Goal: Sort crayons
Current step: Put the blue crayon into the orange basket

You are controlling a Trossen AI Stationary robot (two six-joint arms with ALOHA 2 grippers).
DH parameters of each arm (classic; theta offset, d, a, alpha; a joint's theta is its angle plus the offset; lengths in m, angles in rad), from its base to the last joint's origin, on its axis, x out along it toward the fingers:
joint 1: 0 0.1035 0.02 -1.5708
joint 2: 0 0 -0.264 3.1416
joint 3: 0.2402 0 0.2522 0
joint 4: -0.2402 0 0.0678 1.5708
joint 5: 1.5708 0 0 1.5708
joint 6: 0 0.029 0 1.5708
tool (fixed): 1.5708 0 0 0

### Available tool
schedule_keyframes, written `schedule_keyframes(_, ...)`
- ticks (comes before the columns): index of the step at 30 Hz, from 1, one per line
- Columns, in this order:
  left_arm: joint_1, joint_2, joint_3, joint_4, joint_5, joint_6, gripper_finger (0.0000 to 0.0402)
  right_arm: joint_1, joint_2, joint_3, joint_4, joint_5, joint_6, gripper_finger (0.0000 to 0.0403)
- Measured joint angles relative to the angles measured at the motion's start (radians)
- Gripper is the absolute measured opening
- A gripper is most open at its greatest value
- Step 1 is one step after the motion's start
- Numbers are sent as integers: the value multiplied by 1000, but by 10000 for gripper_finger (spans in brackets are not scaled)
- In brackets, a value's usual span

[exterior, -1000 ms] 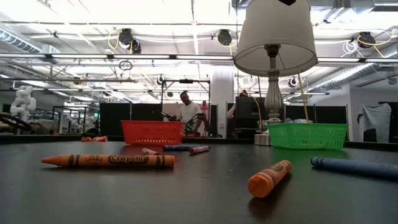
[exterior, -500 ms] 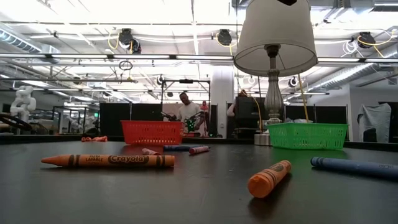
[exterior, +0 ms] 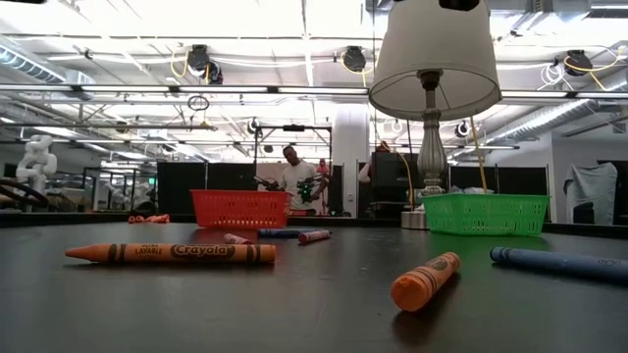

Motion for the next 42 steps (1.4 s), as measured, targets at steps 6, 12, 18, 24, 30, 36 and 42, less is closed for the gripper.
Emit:
schedule_keyframes(6, 81, -1, 0, 33, -40, 52, 42, 1, 68, 0, 21, -31, -1, 341)
schedule_keyframes(12, 124, -1, 0, 52, -55, 55, 42, 3, 157, 0, 21, -135, 19, 341)
schedule_keyframes(18, 132, -1, 0, 52, -68, 54, 42, 8, 240, 0, 21, -157, 57, 341)
schedule_keyframes(24, 132, -1, 0, 67, -73, 50, 42, 15, 264, 0, -33, -196, 115, 341)
schedule_keyframes(30, 132, 0, 0, 67, -94, 80, 42, 57, 256, 1, -150, -210, 150, 340)
schedule_keyframes(36, 148, 0, 0, 68, -109, 67, 42, 129, 253, 1, -212, -209, 159, 327)
schedule_keyframes(42, 170, 0, 0, 75, -81, -14, 42, 204, 252, 1, -223, -200, 227, 312)
